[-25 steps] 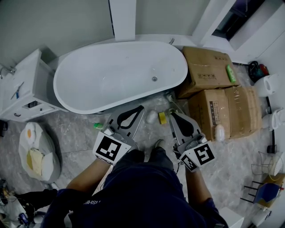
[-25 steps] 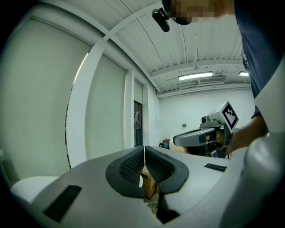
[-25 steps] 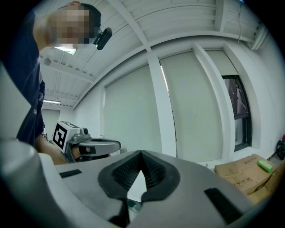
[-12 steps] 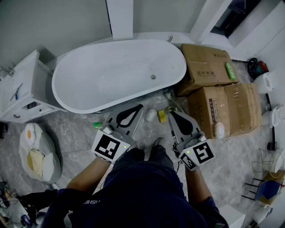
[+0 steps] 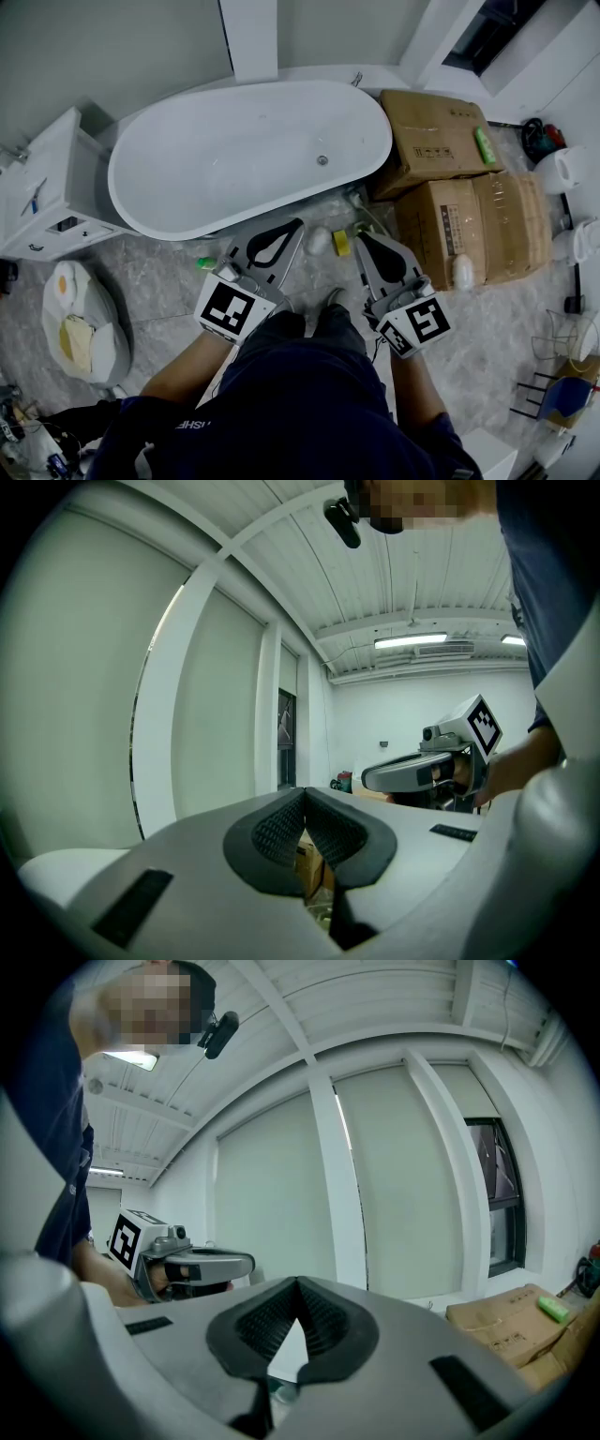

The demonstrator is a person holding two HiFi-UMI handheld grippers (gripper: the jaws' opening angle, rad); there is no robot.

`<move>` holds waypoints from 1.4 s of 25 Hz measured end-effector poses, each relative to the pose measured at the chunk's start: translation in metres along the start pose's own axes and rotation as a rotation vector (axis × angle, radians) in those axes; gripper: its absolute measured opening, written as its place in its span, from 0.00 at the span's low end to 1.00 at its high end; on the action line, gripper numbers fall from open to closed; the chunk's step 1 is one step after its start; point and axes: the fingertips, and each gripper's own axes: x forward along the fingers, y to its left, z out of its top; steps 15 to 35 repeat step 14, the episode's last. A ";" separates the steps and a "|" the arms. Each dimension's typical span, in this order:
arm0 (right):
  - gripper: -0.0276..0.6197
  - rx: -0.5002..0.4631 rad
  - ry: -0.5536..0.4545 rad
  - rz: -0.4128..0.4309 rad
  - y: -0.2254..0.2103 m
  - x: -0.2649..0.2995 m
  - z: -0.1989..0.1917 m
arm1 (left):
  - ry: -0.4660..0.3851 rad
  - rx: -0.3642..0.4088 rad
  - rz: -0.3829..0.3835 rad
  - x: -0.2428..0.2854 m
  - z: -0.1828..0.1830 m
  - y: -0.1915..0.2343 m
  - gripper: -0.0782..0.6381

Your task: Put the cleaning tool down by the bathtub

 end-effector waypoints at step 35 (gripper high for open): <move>0.05 -0.010 0.001 0.001 -0.006 0.002 0.000 | 0.001 -0.006 -0.011 0.009 0.000 -0.001 0.15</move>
